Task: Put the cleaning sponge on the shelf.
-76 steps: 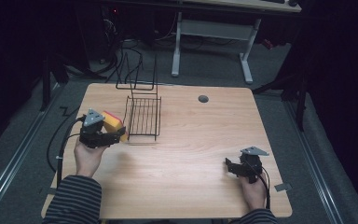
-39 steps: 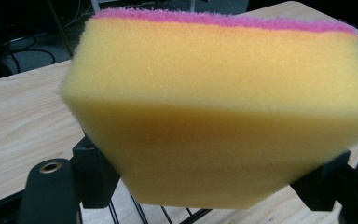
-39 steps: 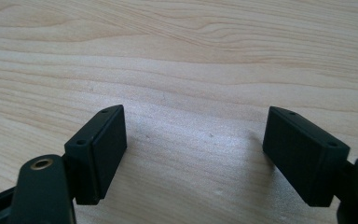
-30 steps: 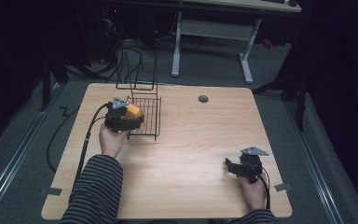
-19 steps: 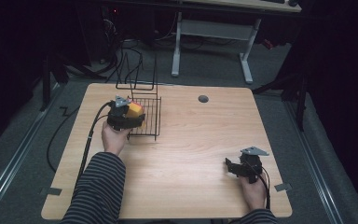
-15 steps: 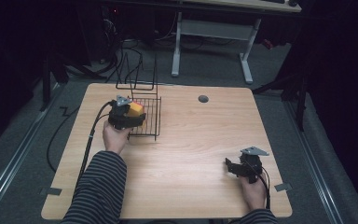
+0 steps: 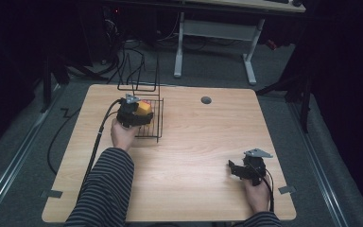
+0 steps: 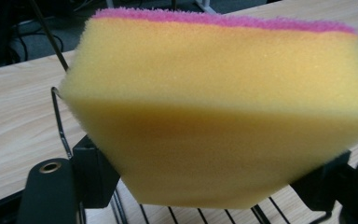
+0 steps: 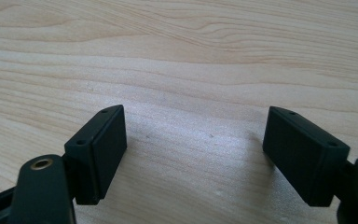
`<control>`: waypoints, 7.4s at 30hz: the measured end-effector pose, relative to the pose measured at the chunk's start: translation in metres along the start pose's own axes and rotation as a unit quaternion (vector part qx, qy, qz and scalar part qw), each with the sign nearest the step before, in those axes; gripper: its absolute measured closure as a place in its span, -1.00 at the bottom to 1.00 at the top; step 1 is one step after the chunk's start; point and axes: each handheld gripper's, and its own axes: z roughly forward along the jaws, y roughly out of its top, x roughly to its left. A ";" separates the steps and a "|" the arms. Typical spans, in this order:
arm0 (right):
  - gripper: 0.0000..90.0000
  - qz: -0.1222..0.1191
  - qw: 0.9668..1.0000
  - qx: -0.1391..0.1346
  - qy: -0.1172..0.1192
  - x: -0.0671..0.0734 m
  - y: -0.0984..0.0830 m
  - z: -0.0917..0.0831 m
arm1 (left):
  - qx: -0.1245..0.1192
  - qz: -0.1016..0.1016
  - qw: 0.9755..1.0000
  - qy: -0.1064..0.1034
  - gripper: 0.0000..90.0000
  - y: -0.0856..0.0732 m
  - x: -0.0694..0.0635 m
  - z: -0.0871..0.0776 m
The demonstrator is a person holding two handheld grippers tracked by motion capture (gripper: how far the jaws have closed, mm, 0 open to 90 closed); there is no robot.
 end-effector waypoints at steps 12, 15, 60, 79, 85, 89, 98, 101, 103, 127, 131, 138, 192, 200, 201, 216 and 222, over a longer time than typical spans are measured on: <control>-0.52 0.000 1.000 0.000 0.000 0.000 0.000 0.000 | 0.017 -0.007 1.000 0.006 -0.47 -0.005 0.002 0.012; -0.52 0.000 1.000 0.000 0.000 0.000 0.000 0.000 | 0.017 -0.005 1.000 0.007 -0.47 -0.005 0.002 0.012; -0.52 0.000 1.000 0.000 0.000 0.000 0.000 0.000 | 0.014 0.002 1.000 -0.025 -1.00 -0.006 -0.005 -0.016; -0.52 0.000 1.000 0.000 0.000 0.000 0.000 0.000 | 0.002 -0.012 0.998 -0.053 -0.99 -0.023 0.002 -0.052; -0.52 0.000 1.000 0.000 0.000 0.000 0.000 0.000 | -0.004 -0.016 0.998 -0.053 -0.98 -0.027 0.007 -0.066; -0.52 0.000 1.000 0.000 0.000 0.000 0.000 0.000 | -0.007 -0.019 0.999 -0.050 -0.98 -0.031 0.010 -0.073; -0.52 0.000 1.000 0.000 0.000 0.000 0.000 0.000 | -0.017 -0.024 0.998 -0.047 -0.96 -0.034 0.014 -0.088; -0.52 0.000 1.000 0.000 0.000 0.000 0.000 0.000 | -0.022 -0.029 0.998 -0.046 -0.96 -0.036 0.016 -0.094; -0.52 0.000 1.000 0.000 0.000 0.000 0.000 0.000 | -0.022 -0.028 0.998 -0.044 -0.96 -0.037 0.017 -0.097; -0.52 0.001 1.000 0.000 -0.001 0.000 0.000 0.000 | -0.038 -0.044 0.998 -0.027 -0.94 -0.055 0.032 -0.138; -0.52 0.001 1.000 0.000 -0.001 0.000 0.000 0.000 | -0.042 -0.049 0.998 -0.024 -0.94 -0.059 0.034 -0.143; -0.52 0.001 1.000 0.000 -0.001 0.000 0.000 0.000 | -0.045 -0.056 0.997 -0.020 -0.93 -0.067 0.038 -0.150; -0.52 0.001 1.000 0.000 -0.002 0.000 0.000 0.000 | -0.023 -0.085 0.996 -0.005 -0.84 -0.140 0.038 -0.147; -0.52 0.001 1.000 0.000 -0.002 0.001 0.000 0.000 | -0.010 -0.084 0.996 0.000 -0.83 -0.149 0.036 -0.139; -0.52 0.001 1.000 0.000 -0.002 0.000 0.000 0.000 | -0.008 -0.084 0.996 0.001 -0.83 -0.151 0.036 -0.138; -0.52 0.001 1.000 0.000 -0.002 0.001 0.000 0.000 | 0.017 -0.082 0.996 0.010 -0.82 -0.165 0.032 -0.123; -0.52 0.001 1.000 0.000 -0.002 0.001 0.000 0.000 | 0.035 -0.066 0.997 0.030 -0.82 -0.171 0.030 -0.114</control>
